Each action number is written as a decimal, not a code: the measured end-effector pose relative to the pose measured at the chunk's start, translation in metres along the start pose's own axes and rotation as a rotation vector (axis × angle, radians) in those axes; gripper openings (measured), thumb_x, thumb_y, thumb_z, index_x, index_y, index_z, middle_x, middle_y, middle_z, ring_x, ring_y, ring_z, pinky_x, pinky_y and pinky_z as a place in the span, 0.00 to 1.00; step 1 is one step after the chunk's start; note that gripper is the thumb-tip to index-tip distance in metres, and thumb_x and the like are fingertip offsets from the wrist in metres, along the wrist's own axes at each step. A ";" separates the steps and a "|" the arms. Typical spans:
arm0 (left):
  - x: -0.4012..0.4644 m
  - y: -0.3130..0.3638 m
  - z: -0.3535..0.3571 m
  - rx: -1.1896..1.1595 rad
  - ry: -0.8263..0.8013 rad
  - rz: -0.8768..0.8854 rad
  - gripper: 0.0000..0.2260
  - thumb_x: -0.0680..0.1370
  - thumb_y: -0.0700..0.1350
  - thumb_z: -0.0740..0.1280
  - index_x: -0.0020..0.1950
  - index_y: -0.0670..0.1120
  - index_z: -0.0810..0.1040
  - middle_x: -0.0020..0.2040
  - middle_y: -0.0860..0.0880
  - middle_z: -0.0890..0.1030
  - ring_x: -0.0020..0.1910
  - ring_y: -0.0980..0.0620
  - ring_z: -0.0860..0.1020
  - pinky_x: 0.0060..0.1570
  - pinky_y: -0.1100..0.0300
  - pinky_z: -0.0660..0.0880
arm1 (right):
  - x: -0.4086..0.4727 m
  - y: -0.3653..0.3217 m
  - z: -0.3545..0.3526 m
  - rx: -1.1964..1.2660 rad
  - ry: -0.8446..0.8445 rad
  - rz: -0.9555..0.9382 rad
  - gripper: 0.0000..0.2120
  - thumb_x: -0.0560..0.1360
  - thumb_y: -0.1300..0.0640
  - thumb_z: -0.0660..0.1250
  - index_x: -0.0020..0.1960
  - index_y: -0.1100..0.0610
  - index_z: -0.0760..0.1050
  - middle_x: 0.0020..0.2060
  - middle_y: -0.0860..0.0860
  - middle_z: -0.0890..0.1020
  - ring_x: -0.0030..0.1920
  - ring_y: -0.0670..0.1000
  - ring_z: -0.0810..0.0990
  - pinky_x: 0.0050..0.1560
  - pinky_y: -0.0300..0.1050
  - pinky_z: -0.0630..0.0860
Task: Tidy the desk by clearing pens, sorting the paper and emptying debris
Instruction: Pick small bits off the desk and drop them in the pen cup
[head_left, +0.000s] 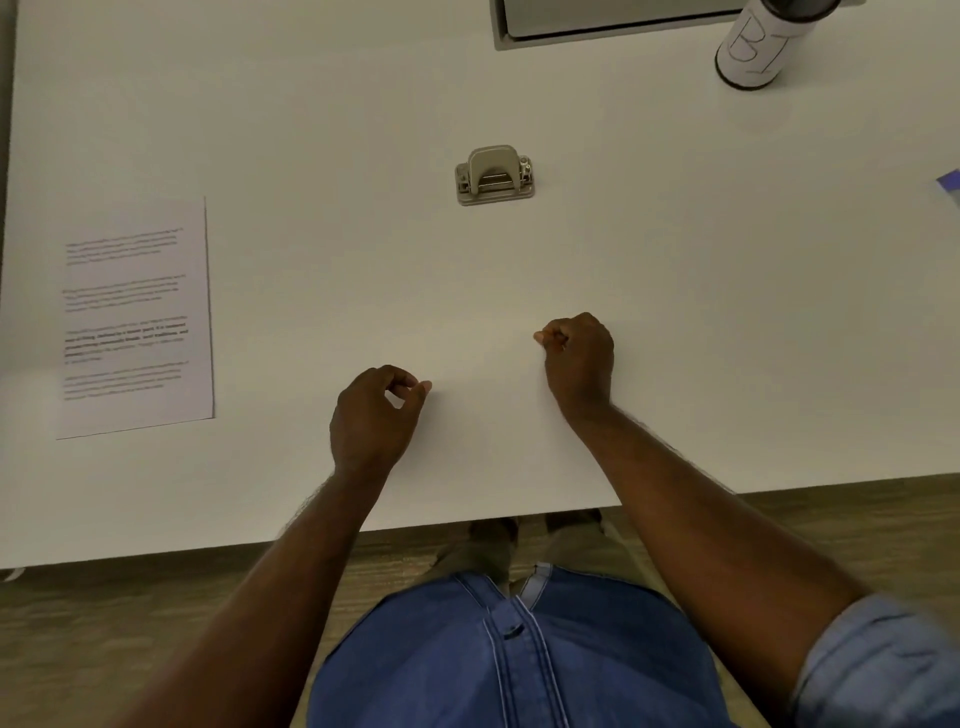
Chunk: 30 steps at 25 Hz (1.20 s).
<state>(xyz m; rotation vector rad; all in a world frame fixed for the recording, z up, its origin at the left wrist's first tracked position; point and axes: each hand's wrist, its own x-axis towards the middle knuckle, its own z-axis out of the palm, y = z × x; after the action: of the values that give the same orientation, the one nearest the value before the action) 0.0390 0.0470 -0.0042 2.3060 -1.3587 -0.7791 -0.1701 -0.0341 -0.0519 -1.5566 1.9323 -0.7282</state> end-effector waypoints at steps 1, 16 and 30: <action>-0.001 -0.001 -0.001 0.000 -0.004 0.020 0.07 0.74 0.54 0.70 0.44 0.52 0.80 0.41 0.56 0.80 0.39 0.55 0.77 0.38 0.60 0.73 | 0.001 0.000 0.003 -0.022 -0.018 0.012 0.07 0.69 0.70 0.68 0.35 0.61 0.79 0.37 0.56 0.83 0.41 0.55 0.80 0.42 0.42 0.73; 0.014 0.024 0.014 -0.090 -0.171 0.306 0.05 0.74 0.47 0.70 0.50 0.52 0.79 0.43 0.57 0.79 0.34 0.59 0.74 0.39 0.61 0.73 | 0.009 0.011 -0.054 0.726 -0.208 0.477 0.08 0.72 0.70 0.66 0.38 0.59 0.76 0.37 0.55 0.81 0.36 0.46 0.80 0.43 0.38 0.78; 0.065 0.094 0.086 0.055 -0.314 0.375 0.06 0.72 0.48 0.72 0.47 0.50 0.84 0.42 0.56 0.76 0.43 0.58 0.73 0.43 0.62 0.67 | -0.009 0.025 -0.067 1.000 -0.092 0.614 0.16 0.69 0.68 0.72 0.50 0.56 0.70 0.38 0.56 0.82 0.37 0.51 0.81 0.42 0.42 0.79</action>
<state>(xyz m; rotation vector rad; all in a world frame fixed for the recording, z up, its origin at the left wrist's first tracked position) -0.0528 -0.0569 -0.0379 1.9307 -1.8980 -1.0134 -0.2330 -0.0154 -0.0212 -0.3599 1.4438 -1.0606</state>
